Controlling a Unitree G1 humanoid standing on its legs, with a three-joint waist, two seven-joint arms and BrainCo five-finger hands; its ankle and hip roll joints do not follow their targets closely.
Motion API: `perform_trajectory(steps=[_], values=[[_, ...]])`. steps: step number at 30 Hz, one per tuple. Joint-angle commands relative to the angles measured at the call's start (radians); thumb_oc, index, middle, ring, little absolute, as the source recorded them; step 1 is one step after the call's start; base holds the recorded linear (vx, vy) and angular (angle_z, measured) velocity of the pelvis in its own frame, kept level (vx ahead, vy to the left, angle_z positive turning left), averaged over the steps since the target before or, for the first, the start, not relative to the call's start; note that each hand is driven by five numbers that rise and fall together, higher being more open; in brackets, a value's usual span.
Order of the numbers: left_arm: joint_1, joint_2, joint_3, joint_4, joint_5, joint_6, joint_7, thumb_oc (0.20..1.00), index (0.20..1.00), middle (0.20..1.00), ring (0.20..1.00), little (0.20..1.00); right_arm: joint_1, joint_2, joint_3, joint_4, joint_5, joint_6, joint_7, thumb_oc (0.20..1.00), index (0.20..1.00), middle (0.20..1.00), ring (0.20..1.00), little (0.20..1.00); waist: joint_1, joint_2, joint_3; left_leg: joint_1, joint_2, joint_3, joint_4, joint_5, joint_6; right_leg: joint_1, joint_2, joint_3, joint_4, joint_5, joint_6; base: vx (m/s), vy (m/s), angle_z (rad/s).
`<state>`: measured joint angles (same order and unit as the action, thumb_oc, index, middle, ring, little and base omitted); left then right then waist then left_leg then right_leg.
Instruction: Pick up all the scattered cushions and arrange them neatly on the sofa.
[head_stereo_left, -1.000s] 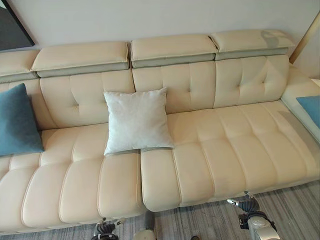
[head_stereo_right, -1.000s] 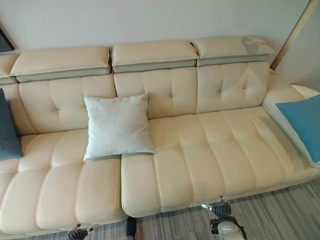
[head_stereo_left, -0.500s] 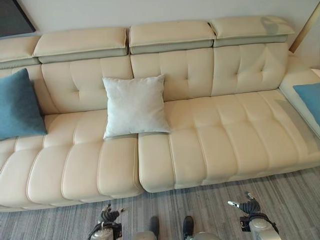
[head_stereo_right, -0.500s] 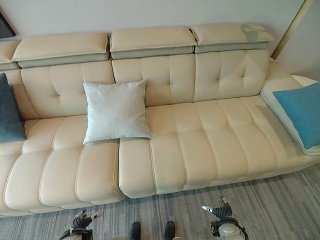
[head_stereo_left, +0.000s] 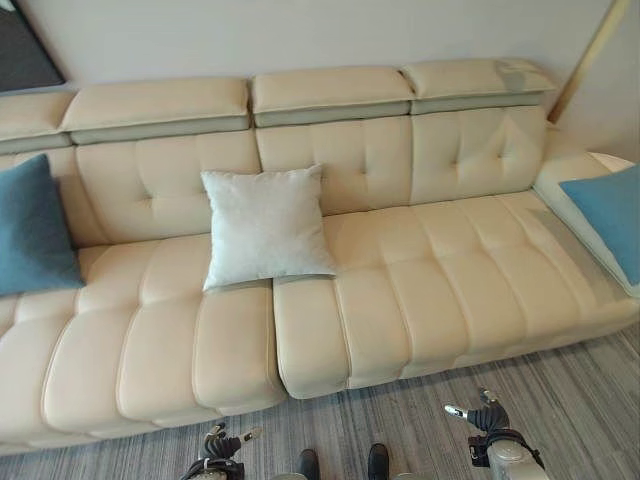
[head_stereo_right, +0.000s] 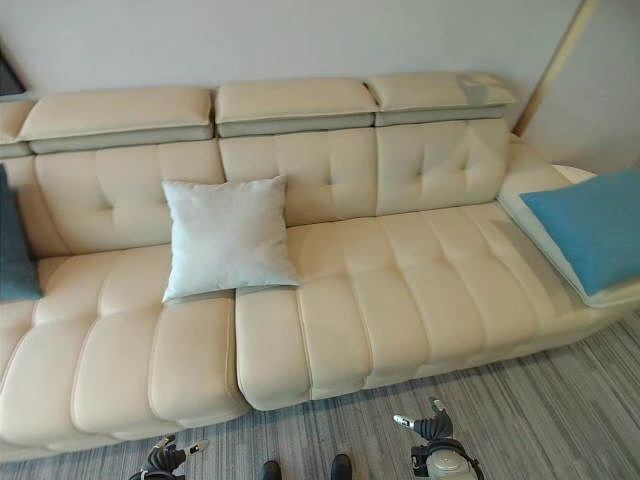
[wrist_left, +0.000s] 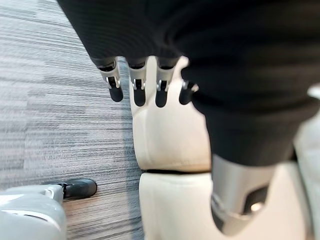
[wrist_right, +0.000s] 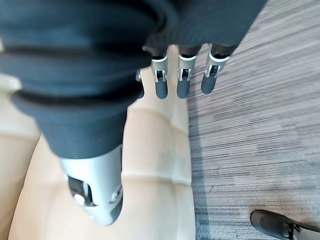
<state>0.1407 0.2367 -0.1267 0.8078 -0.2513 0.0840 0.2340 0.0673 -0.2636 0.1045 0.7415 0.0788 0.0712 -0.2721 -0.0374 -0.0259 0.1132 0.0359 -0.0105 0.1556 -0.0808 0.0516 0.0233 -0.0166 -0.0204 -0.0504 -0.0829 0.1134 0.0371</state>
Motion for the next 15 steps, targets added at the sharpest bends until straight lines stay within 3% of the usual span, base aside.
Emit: perform_trajectory(steps=[1, 2, 3, 4, 5, 6, 7, 10, 12, 15], values=[[-0.07, 0.012, 0.002, 0.048, 0.072, -0.016, 0.0, 1.0, 1.0, 1.0, 1.0, 1.0, -0.024, -0.018, -0.021, 0.017, 0.013, -0.013, -0.016, 1.0, 1.0, 1.0, 1.0, 1.0, -0.019, 0.009, 0.016, 0.015, -0.02, 0.037, -0.006, -0.096, -0.002, -0.006, 0.004, -0.016, 0.062, -0.121, 0.072, -0.14, 0.088, -0.95], [-0.084, 0.017, -0.005, 0.044, 0.083, -0.017, -0.002, 1.0, 1.0, 1.0, 1.0, 1.0, -0.027, -0.016, -0.032, 0.03, 0.017, -0.013, -0.019, 1.0, 1.0, 1.0, 1.0, 1.0, -0.031, 0.014, 0.026, 0.017, -0.012, 0.073, -0.006, -0.102, 0.003, -0.031, -0.001, -0.013, 0.101, -0.125, 0.078, -0.09, 0.031, -1.33], [-0.096, 0.026, -0.004, 0.028, 0.084, -0.023, 0.0, 1.0, 1.0, 1.0, 1.0, 1.0, -0.032, -0.014, -0.047, 0.036, 0.022, -0.012, -0.024, 1.0, 1.0, 1.0, 1.0, 1.0, -0.034, 0.021, 0.037, 0.024, 0.0, 0.128, -0.006, -0.108, 0.001, -0.058, -0.021, -0.055, 0.139, -0.12, 0.085, -0.07, 0.035, -1.41], [-0.101, 0.03, -0.001, 0.023, 0.088, -0.024, -0.003, 1.0, 1.0, 1.0, 1.0, 1.0, -0.03, -0.014, -0.053, 0.045, 0.023, -0.011, -0.023, 1.0, 1.0, 1.0, 1.0, 1.0, -0.032, 0.028, 0.04, 0.037, 0.01, 0.152, -0.006, -0.124, -0.005, -0.056, -0.045, -0.121, 0.152, -0.128, 0.095, -0.02, 0.013, -1.38], [-0.101, 0.03, -0.002, 0.023, 0.088, -0.024, -0.003, 1.0, 1.0, 1.0, 1.0, 1.0, -0.03, -0.014, -0.053, 0.045, 0.023, -0.011, -0.023, 1.0, 1.0, 1.0, 1.0, 1.0, -0.033, 0.029, 0.041, 0.039, 0.01, 0.151, -0.006, -0.125, -0.005, -0.054, -0.046, -0.121, 0.153, -0.129, 0.095, -0.01, -0.042, -1.48], [-0.101, 0.035, 0.005, 0.017, 0.102, -0.021, -0.008, 1.0, 1.0, 1.0, 1.0, 1.0, -0.025, -0.016, -0.072, 0.067, 0.024, -0.009, -0.025, 1.0, 1.0, 1.0, 1.0, 1.0, -0.021, 0.036, 0.038, 0.049, 0.031, 0.221, -0.006, -0.134, -0.018, -0.044, -0.103, -0.313, 0.152, -0.121, 0.094, -0.03, -0.073, -1.49], [-0.102, 0.036, 0.01, 0.015, 0.106, -0.02, -0.011, 1.0, 1.0, 1.0, 1.0, 1.0, -0.021, -0.019, -0.082, 0.077, 0.023, -0.006, -0.024, 1.0, 1.0, 1.0, 1.0, 1.0, -0.017, 0.037, 0.037, 0.06, 0.038, 0.264, -0.006, -0.135, -0.022, -0.041, -0.127, -0.402, 0.156, -0.112, 0.098, -0.03, -0.098, -1.92], [-0.108, 0.037, 0.009, 0.005, 0.129, -0.018, -0.021, 1.0, 1.0, 1.0, 1.0, 1.0, -0.023, -0.022, -0.098, 0.097, 0.019, 0.002, -0.025, 1.0, 1.0, 1.0, 1.0, 1.0, -0.009, 0.037, 0.034, 0.094, 0.041, 0.351, -0.006, -0.146, -0.021, -0.029, -0.166, -0.556, 0.163, -0.087, 0.114, 0.04, -0.077, -1.62], [-0.113, 0.037, 0.0, -0.004, 0.144, -0.011, -0.023, 1.0, 1.0, 1.0, 1.0, 1.0, -0.023, -0.018, -0.104, 0.098, 0.028, 0.006, -0.024, 1.0, 1.0, 1.0, 1.0, 1.0, -0.015, 0.033, 0.03, 0.102, 0.038, 0.373, -0.006, -0.149, -0.024, -0.016, -0.162, -0.569, 0.134, -0.084, 0.121, 0.08, -0.182, -1.19], [-0.128, 0.021, -0.016, 0.0, 0.15, -0.011, -0.025, 1.0, 1.0, 1.0, 1.0, 1.0, -0.011, -0.014, -0.107, 0.104, 0.045, 0.0, -0.025, 1.0, 1.0, 1.0, 1.0, 1.0, -0.035, 0.029, 0.019, 0.105, 0.044, 0.393, -0.006, -0.133, -0.039, -0.007, -0.129, -0.516, 0.06, -0.082, 0.115, 0.1, -0.212, -0.63]])
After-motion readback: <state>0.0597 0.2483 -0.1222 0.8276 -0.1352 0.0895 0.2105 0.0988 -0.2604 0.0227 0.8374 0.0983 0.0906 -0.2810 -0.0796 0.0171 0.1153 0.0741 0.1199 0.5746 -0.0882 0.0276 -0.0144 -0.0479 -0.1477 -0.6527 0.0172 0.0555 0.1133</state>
